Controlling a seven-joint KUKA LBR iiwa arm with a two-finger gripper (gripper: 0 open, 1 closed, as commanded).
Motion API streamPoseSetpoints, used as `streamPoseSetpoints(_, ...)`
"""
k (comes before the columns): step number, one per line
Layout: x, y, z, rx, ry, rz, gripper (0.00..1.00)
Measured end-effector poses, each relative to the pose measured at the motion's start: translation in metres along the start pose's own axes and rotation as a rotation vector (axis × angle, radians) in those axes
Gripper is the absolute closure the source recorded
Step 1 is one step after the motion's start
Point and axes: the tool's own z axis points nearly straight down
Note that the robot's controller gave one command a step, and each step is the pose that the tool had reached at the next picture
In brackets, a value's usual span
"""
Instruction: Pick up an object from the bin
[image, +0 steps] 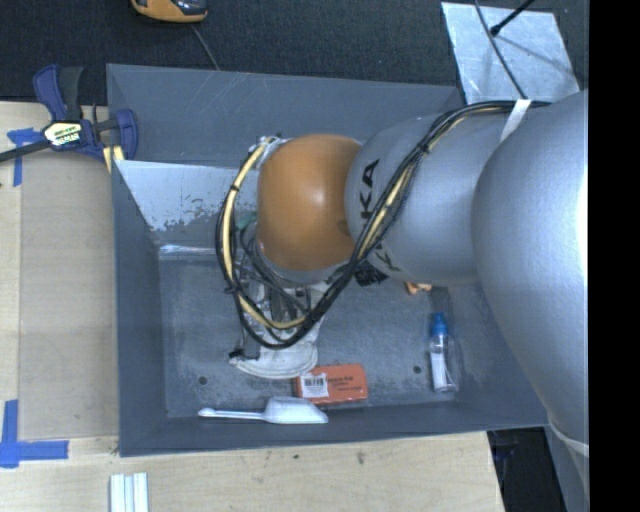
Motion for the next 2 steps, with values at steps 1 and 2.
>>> streamPoseSetpoints(1,-0.011,-0.045,0.044,0.002,0.006,0.116,0.0)
streamPoseSetpoints(2,0.006,-0.087,0.062,0.001,0.006,0.104,1.0)
